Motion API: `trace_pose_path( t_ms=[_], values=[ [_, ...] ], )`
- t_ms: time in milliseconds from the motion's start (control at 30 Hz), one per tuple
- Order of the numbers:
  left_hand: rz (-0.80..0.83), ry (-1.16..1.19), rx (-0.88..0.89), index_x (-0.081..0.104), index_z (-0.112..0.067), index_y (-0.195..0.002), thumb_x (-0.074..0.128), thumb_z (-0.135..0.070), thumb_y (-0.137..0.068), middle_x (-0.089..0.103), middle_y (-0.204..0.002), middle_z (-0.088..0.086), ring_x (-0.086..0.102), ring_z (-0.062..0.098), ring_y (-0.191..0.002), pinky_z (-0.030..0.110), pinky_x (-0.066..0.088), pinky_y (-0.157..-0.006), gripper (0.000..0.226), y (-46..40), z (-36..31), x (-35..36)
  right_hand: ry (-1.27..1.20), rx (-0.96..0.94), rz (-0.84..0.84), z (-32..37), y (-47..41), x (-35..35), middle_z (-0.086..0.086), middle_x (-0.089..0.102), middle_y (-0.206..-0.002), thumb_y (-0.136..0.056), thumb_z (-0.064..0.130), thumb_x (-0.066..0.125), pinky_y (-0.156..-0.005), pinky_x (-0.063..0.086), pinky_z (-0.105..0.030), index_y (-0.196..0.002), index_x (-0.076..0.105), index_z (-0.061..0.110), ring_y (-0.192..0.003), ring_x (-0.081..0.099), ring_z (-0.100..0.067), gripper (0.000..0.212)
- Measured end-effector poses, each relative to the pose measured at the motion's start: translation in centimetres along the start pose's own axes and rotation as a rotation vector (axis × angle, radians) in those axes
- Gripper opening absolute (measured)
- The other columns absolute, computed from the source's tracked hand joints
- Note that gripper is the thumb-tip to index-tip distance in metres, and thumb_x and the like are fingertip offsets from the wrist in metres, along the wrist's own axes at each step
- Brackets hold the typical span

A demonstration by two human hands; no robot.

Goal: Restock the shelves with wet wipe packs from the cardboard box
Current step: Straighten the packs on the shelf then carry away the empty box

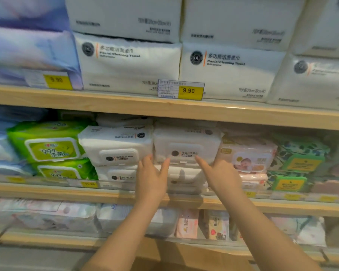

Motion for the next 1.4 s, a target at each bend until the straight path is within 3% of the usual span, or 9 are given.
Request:
trace_pose_path(
  t_ms=[133, 267, 367, 500, 600, 767, 933, 1267, 1400],
  values=[
    [-0.134, 0.108, -0.06, 0.044, -0.01, -0.128, 0.053, -0.044, -0.09, 0.048, -0.121, 0.007, 0.051, 0.026, -0.111, 0.041, 0.044, -0.094, 0.052, -0.8, 3.6, -7.2, 0.032, -0.149, -0.103, 5.0, 2.8, -1.5, -0.005, 0.06, -0.097, -0.088, 0.063, 0.043, -0.063, 0.045, -0.032, -0.1, 0.055, 0.012, -0.083, 0.059, -0.024, 0.054],
    [-0.26, 0.086, -0.154, 0.027, -0.013, -0.144, 0.058, -0.035, -0.09, 0.03, -0.141, 0.017, 0.032, 0.034, -0.13, 0.045, 0.03, -0.105, 0.066, -2.4, 7.6, -12.7, 0.031, -0.482, -0.118, 14.6, 5.6, 0.2, -0.003, 0.047, -0.114, -0.091, 0.052, 0.049, -0.067, 0.042, -0.033, -0.116, 0.047, 0.016, -0.094, 0.055, -0.024, 0.044],
    [-0.198, 0.133, -0.185, 0.016, -0.025, -0.149, 0.055, -0.032, -0.093, 0.022, -0.15, 0.013, 0.028, 0.032, -0.135, 0.046, 0.029, -0.108, 0.069, -3.9, 10.0, -13.6, 0.082, -0.561, -0.117, 19.4, 5.5, 2.0, -0.007, 0.042, -0.123, -0.091, 0.048, 0.052, -0.067, 0.042, -0.033, -0.131, 0.039, 0.019, -0.097, 0.056, -0.029, 0.051],
    [-0.04, 0.136, -0.061, 0.033, -0.021, -0.143, 0.051, -0.042, -0.092, 0.046, -0.14, 0.001, 0.044, 0.019, -0.127, 0.039, 0.04, -0.101, 0.058, -5.8, 11.0, -11.9, 0.144, -0.474, 0.037, 20.4, 3.4, 5.2, -0.014, 0.044, -0.133, -0.091, 0.046, 0.055, -0.077, 0.048, -0.037, -0.144, 0.025, 0.027, -0.107, 0.056, -0.033, 0.064],
    [-0.052, 0.245, -0.06, 0.044, -0.02, -0.131, 0.053, -0.043, -0.09, 0.059, -0.119, -0.005, 0.055, 0.01, -0.104, 0.03, 0.045, -0.086, 0.048, -6.4, 11.0, -11.0, 0.139, -0.492, 0.006, 20.7, 3.0, 5.7, -0.012, 0.038, -0.143, -0.089, 0.047, 0.058, -0.077, 0.048, -0.037, -0.144, 0.029, 0.027, -0.11, 0.056, -0.032, 0.066],
    [-0.227, 0.228, -0.087, 0.052, -0.016, -0.113, 0.058, -0.049, -0.086, 0.063, -0.099, -0.005, 0.058, 0.014, -0.087, 0.027, 0.042, -0.071, 0.043, -7.2, 11.4, -11.4, 0.071, -0.486, -0.118, 21.1, 3.0, 4.8, -0.013, 0.053, -0.124, -0.089, 0.047, 0.058, -0.076, 0.048, -0.038, -0.128, 0.049, 0.016, -0.101, 0.058, -0.034, 0.051],
    [-0.267, 0.131, -0.166, 0.055, -0.012, -0.082, 0.058, -0.055, -0.083, 0.059, -0.08, 0.004, 0.052, 0.021, -0.074, 0.029, 0.03, -0.06, 0.043, -8.7, 11.9, -11.5, 0.101, -0.457, -0.148, 21.7, 2.5, 4.6, -0.011, 0.053, -0.124, -0.089, 0.049, 0.055, -0.075, 0.048, -0.04, -0.126, 0.051, 0.017, -0.099, 0.059, -0.038, 0.049],
    [-0.151, 0.07, -0.163, 0.057, -0.009, -0.085, 0.055, -0.056, -0.084, 0.063, -0.088, 0.01, 0.056, 0.027, -0.083, 0.03, 0.035, -0.063, 0.047, -9.7, 12.2, -11.0, 0.17, -0.404, -0.191, 21.4, 3.1, 4.5, -0.005, 0.046, -0.133, -0.089, 0.06, 0.047, -0.068, 0.043, -0.036, -0.126, 0.05, 0.022, -0.096, 0.06, -0.037, 0.053],
    [-0.036, 0.019, -0.078, 0.059, -0.01, -0.084, 0.054, -0.051, -0.088, 0.058, -0.076, -0.002, 0.053, 0.018, -0.074, 0.026, 0.035, -0.055, 0.041, -9.2, 11.0, -12.1, 0.24, -0.46, -0.285, 22.1, 4.0, 4.3, -0.01, 0.053, -0.122, -0.088, 0.05, 0.056, -0.064, 0.042, -0.034, -0.125, 0.053, 0.022, -0.089, 0.061, -0.034, 0.047]
  ],
)
Point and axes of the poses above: each hand's wrist, its own y-axis away from the middle knuckle, its own x-axis out of the palm, z = x × y, the point moved 9 cm from there along -y, towards the middle knuckle
